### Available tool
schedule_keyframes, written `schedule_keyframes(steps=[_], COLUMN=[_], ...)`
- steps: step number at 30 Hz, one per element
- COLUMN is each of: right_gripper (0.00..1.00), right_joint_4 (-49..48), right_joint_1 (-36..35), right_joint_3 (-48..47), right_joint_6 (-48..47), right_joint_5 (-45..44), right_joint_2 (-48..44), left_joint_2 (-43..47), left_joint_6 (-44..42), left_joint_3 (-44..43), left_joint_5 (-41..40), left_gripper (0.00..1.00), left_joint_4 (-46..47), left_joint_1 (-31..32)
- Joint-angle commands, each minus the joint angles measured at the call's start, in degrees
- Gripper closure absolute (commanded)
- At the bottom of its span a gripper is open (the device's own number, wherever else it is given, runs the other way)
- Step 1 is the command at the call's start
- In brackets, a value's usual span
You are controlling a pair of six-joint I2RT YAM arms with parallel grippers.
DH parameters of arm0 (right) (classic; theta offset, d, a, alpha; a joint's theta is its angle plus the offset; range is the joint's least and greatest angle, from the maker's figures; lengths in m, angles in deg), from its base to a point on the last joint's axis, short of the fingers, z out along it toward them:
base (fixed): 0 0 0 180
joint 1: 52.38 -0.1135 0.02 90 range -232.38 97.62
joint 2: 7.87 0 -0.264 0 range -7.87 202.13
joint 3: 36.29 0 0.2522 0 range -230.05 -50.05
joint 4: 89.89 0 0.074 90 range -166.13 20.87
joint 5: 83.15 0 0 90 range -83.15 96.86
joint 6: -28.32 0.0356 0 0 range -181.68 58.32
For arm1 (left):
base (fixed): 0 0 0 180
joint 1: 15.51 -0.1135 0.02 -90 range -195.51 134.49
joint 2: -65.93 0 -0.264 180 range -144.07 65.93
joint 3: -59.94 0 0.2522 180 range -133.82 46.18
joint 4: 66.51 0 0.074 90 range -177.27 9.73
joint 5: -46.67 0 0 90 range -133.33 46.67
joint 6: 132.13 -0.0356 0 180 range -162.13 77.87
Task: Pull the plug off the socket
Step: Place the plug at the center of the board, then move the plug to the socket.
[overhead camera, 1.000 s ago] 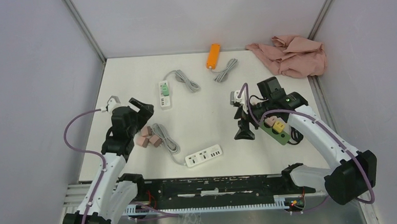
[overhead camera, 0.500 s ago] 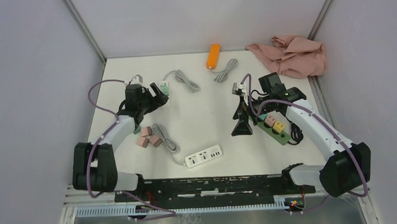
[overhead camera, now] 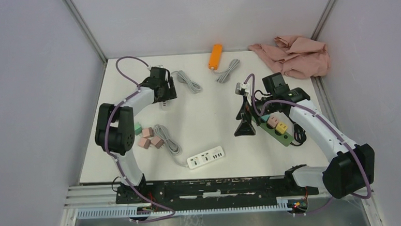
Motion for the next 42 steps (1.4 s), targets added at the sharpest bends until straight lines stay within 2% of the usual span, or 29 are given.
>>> schedule_keyframes(steps=[1, 4, 13, 16, 21, 26, 32, 35, 42], right_gripper=[0.00, 0.00, 0.00, 0.00, 0.00, 0.00, 0.00, 0.00, 0.00], right_joint_4=[-1.20, -1.09, -0.60, -0.43, 0.00, 0.11, 0.49, 0.70, 1.69], right_joint_1=[0.50, 0.53, 0.84, 0.96, 1.03, 1.40, 2.03, 2.35, 3.11], right_joint_3=[-2.39, -2.39, -2.42, -2.47, -2.55, -2.49, -2.62, -2.61, -2.45], right_joint_6=[0.43, 0.46, 0.03, -0.12, -0.61, -0.93, -1.40, -1.72, -3.91], right_joint_5=[0.84, 1.23, 2.00, 2.51, 2.82, 3.11, 3.20, 3.21, 4.54], right_joint_2=[-0.91, -0.82, -1.17, -1.27, -1.43, -1.71, -1.83, -1.97, -2.63], left_joint_2=[-1.56, -2.54, -4.73, -4.22, -1.22, 5.69, 13.39, 14.98, 13.69], left_joint_6=[-3.57, -3.70, -5.44, -6.67, -9.43, -9.44, -7.74, -11.71, -21.59], left_joint_3=[-2.39, -2.22, -2.61, -2.04, 0.39, 7.09, 14.54, 16.66, 18.76], left_joint_5=[-5.11, -4.46, -1.47, -1.22, -1.74, -0.43, 5.35, 8.75, 21.75], left_gripper=[0.19, 0.22, 0.37, 0.49, 0.76, 0.88, 0.92, 0.94, 0.93], left_joint_4=[-4.77, -4.54, -3.98, -3.79, -3.30, -1.02, 1.93, 4.52, 9.07], left_joint_1=[1.01, 0.96, 0.96, 1.17, 3.63, 8.65, 14.63, 18.03, 19.87])
